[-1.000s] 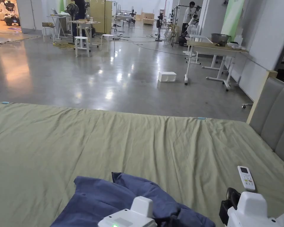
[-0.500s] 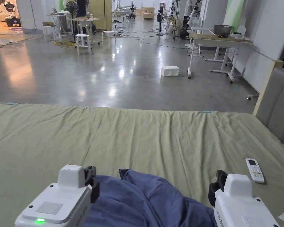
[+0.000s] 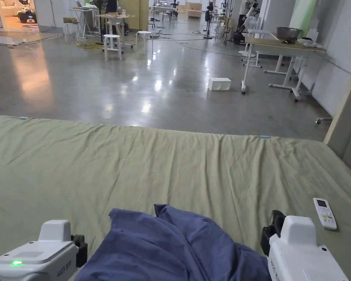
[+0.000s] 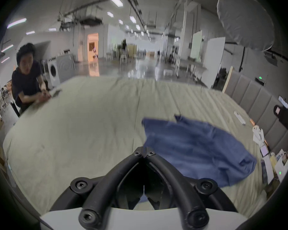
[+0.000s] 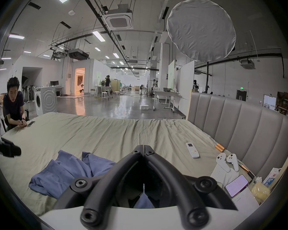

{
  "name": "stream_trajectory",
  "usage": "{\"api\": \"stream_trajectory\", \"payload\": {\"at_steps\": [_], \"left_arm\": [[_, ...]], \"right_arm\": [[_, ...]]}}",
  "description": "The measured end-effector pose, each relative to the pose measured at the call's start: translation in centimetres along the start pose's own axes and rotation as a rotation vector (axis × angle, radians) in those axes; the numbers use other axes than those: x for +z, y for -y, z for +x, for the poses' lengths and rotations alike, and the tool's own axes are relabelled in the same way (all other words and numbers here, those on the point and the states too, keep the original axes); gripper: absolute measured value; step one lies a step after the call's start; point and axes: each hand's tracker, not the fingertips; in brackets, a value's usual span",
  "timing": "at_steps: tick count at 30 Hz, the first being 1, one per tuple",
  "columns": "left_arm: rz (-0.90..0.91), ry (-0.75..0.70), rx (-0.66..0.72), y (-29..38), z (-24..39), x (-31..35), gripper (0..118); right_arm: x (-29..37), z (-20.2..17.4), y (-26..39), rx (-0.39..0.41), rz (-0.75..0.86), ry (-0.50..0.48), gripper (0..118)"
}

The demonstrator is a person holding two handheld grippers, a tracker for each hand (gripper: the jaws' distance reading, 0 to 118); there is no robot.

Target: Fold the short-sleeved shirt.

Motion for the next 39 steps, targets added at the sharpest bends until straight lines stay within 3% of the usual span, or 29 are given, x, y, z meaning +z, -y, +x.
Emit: {"api": "stream_trajectory", "payload": {"at_steps": [3, 4, 5, 6, 7, 8, 9, 14, 17, 20, 23, 25, 28, 31, 34, 39], "left_arm": [[-0.154, -0.016, 0.015, 1.4, -1.0, -2.7, 2], [-0.201, -0.014, 0.021, 1.7, -1.4, -3.6, 10], [-0.237, -0.012, 0.038, 2.1, -1.6, -4.4, 26], [-0.265, -0.016, 0.041, 2.5, -1.8, -5.1, 58], [-0.295, -0.016, 0.039, 2.7, -2.0, -5.8, 82], [-0.336, -0.026, 0.048, 3.0, -2.0, -6.3, 96], [-0.358, -0.048, 0.049, 3.3, -2.0, -6.8, 97], [-0.392, -0.037, 0.076, 5.0, -2.1, -8.7, 96], [-0.369, -0.103, -0.055, 5.1, -0.3, -8.3, 93], [-0.359, -0.122, -0.040, 5.3, 0.8, -8.0, 82], [-0.335, -0.116, -0.102, 5.2, 1.8, -7.6, 53], [-0.314, -0.079, -0.156, 5.1, 2.5, -7.5, 6], [-0.338, -0.045, -0.185, 5.0, 3.3, -7.7, 6], [-0.321, -0.033, -0.312, 4.6, 3.8, -7.0, 6], [-0.278, 0.025, -0.150, 4.7, 2.5, -6.0, 6], [-0.198, 0.060, -0.117, 3.9, 1.3, -3.7, 6]], "right_arm": [[-0.4, 0.0, 0.8, 0.005, -0.033, 0.004, 0], [-0.5, 0.0, 1.0, 0.002, -0.042, 0.005, 0], [-0.5, 0.1, 1.3, 0.000, -0.055, 0.005, 0], [-0.6, 0.1, 1.6, -0.002, -0.066, 0.006, 0], [-0.6, 0.1, 1.8, -0.003, -0.071, 0.007, 0], [-0.6, 0.1, 2.0, -0.003, -0.080, 0.009, 0], [-0.6, 0.1, 2.2, -0.001, -0.087, 0.011, 0], [-0.8, 0.2, 2.8, 0.002, -0.113, 0.016, 0], [-0.9, 0.3, 3.1, 0.007, -0.123, 0.017, 0], [-0.8, 0.3, 3.3, 0.012, -0.132, 0.022, 0], [-0.8, 0.4, 3.5, 0.015, -0.139, 0.019, 0], [-0.8, 0.4, 3.6, 0.017, -0.144, 0.021, 0], [-1.0, 0.8, 3.8, 0.013, -0.152, 0.025, 0], [-1.2, 1.8, 3.8, -0.003, -0.161, 0.037, 0], [-1.7, 3.4, 4.0, -0.008, -0.171, 0.056, 0], [-4.4, 6.6, 4.4, -0.005, -0.284, 0.022, 2]]}}
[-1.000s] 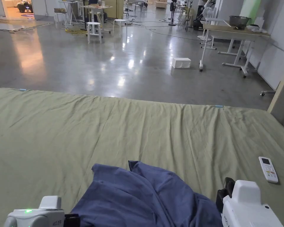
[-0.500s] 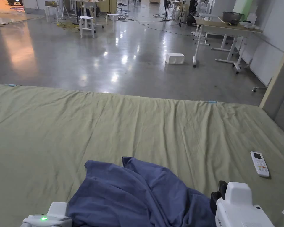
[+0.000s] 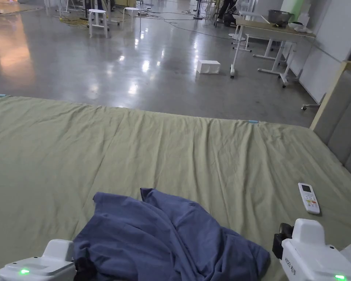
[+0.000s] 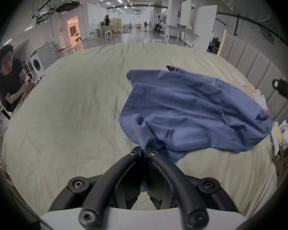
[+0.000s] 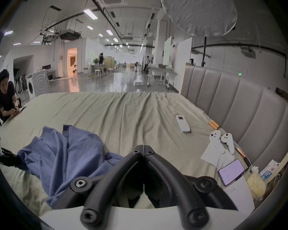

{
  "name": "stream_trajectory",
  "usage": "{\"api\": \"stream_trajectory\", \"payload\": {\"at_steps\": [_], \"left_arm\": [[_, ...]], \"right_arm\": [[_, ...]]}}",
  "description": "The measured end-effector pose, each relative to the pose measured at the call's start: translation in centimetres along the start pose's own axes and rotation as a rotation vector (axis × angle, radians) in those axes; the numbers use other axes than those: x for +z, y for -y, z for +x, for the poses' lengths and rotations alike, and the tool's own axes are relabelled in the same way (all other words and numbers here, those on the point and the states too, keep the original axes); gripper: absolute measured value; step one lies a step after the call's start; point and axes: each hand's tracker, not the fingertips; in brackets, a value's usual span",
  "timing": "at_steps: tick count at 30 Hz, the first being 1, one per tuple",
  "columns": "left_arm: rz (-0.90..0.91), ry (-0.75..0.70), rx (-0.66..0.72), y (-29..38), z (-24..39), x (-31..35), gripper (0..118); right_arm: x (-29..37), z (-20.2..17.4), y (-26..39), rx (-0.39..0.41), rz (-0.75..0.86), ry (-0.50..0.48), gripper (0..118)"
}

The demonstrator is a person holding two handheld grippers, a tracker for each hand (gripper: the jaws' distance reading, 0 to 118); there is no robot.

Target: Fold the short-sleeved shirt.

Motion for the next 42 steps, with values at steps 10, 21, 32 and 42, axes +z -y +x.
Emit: {"api": "stream_trajectory", "payload": {"at_steps": [10, 21, 32, 42], "left_arm": [[0.024, -0.039, 0.012, -0.4, -1.0, 0.6, 6], [-0.002, -0.069, 0.000, 0.0, -0.4, 0.1, 6], [0.035, -0.054, 0.020, -0.4, -0.5, 1.9, 6], [0.200, -0.021, 0.023, -4.2, -1.5, 7.4, 6]], "right_arm": [[-10.5, 1.0, 2.6, 0.070, -0.381, -0.091, 61], [-14.0, 0.4, 6.1, 0.073, -0.496, -0.145, 5], [-9.0, 0.3, 4.5, 0.089, -0.337, -0.126, 4], [-0.4, 3.0, -3.1, 0.050, -0.079, -0.108, 4]]}}
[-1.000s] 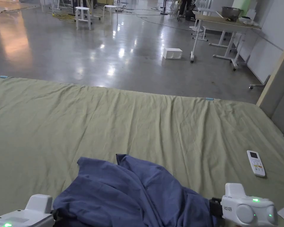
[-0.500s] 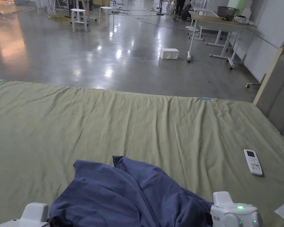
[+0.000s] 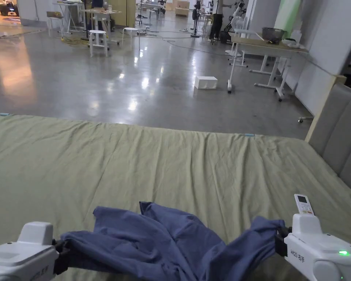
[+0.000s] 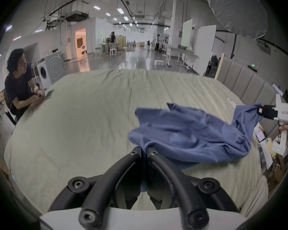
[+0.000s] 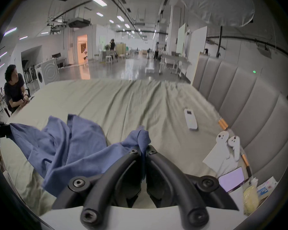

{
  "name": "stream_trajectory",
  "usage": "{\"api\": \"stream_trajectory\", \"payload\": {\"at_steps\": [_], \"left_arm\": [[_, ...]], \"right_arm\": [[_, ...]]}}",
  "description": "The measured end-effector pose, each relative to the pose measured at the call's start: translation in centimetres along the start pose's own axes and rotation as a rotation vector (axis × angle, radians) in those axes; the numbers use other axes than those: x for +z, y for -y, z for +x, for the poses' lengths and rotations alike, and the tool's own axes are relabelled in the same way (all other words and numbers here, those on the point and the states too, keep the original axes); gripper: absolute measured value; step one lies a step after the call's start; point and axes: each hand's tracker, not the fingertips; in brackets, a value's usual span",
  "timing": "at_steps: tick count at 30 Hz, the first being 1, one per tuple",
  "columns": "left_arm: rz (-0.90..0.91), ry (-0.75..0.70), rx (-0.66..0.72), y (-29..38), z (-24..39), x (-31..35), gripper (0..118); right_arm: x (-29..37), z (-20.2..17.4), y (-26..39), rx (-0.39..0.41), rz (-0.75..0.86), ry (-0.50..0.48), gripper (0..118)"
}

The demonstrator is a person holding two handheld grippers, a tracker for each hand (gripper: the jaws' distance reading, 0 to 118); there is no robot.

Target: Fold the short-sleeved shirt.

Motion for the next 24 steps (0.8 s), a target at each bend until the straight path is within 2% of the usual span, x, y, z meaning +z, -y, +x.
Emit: {"api": "stream_trajectory", "payload": {"at_steps": [3, 7, 10, 13, 17, 18, 21, 24], "left_arm": [[0.074, -0.003, -0.008, -3.1, -0.6, 2.0, 6], [0.162, -0.011, -0.012, -7.1, -1.6, 4.5, 6], [0.229, -0.050, -0.042, -10.6, -2.1, 6.5, 6], [0.290, -0.048, -0.030, -13.8, -2.4, 8.6, 6], [0.350, -0.078, -0.049, -17.9, -2.3, 10.5, 6], [0.360, -0.079, -0.042, -18.7, -2.4, 10.8, 6], [0.387, -0.082, -0.032, -21.4, -2.3, 11.2, 6], [0.420, -0.136, -0.081, -23.7, -2.0, 11.6, 6]], "right_arm": [[3.1, 0.5, -3.1, 0.015, 0.101, 0.028, 4], [6.5, 1.3, -7.2, -0.022, 0.210, 0.041, 4], [8.6, 1.4, -10.6, -0.012, 0.285, 0.080, 4], [10.4, 1.4, -13.8, -0.048, 0.345, 0.057, 4], [12.2, 0.7, -18.2, 0.045, 0.471, 0.103, 4], [12.2, 0.6, -18.9, 0.009, 0.440, 0.090, 4], [12.5, 0.2, -21.5, -0.002, 0.476, 0.094, 4], [13.0, -0.3, -23.7, 0.008, 0.510, 0.114, 4]]}}
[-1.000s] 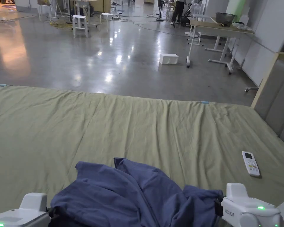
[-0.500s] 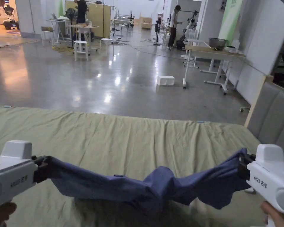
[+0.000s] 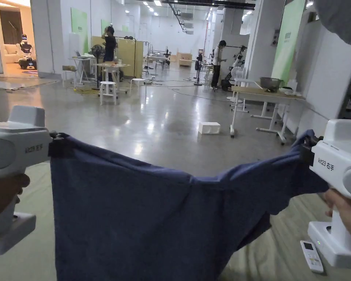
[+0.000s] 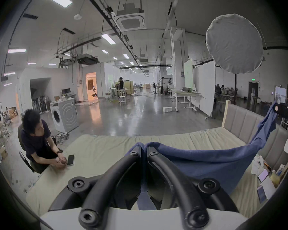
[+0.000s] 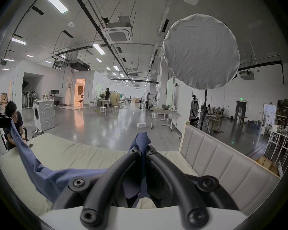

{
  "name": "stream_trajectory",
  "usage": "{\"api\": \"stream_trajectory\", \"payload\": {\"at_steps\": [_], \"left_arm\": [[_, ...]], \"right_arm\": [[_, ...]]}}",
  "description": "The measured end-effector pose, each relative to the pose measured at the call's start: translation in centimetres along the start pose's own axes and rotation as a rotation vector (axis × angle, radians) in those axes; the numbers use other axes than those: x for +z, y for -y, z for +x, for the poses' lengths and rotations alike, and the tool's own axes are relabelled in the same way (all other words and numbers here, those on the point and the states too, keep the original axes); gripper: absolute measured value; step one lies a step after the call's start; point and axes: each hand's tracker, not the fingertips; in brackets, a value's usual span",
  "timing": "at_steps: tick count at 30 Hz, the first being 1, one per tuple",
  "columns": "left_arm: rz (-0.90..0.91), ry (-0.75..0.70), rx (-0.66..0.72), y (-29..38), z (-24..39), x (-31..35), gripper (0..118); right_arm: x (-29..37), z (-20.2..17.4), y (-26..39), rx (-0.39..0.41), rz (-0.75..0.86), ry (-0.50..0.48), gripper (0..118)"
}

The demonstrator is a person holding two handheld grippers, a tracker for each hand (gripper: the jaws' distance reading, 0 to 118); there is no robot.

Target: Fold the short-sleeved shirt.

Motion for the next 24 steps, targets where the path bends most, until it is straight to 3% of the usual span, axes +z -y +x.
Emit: {"api": "stream_trajectory", "payload": {"at_steps": [4, 15, 19, 22, 24], "left_arm": [[0.001, 0.009, 0.028, -2.3, -0.3, -1.6, 6], [-0.036, 0.003, 0.072, -5.1, -0.7, -7.1, 6], [-0.047, -0.007, 0.076, -6.3, -0.5, -9.7, 6], [-0.043, -0.009, 0.072, -7.5, -0.2, -11.1, 6], [-0.037, -0.023, 0.058, -8.7, 0.0, -11.7, 6]], "right_arm": [[-1.5, 0.1, -2.5, -0.028, 0.010, 0.008, 4], [-7.5, -0.3, -4.1, 0.012, -0.003, 0.051, 4], [-10.5, -0.4, -5.1, -0.010, -0.020, 0.055, 4], [-12.1, -0.7, -6.3, 0.052, 0.002, 0.074, 4], [-13.6, -0.9, -7.5, 0.039, 0.005, 0.078, 4]]}}
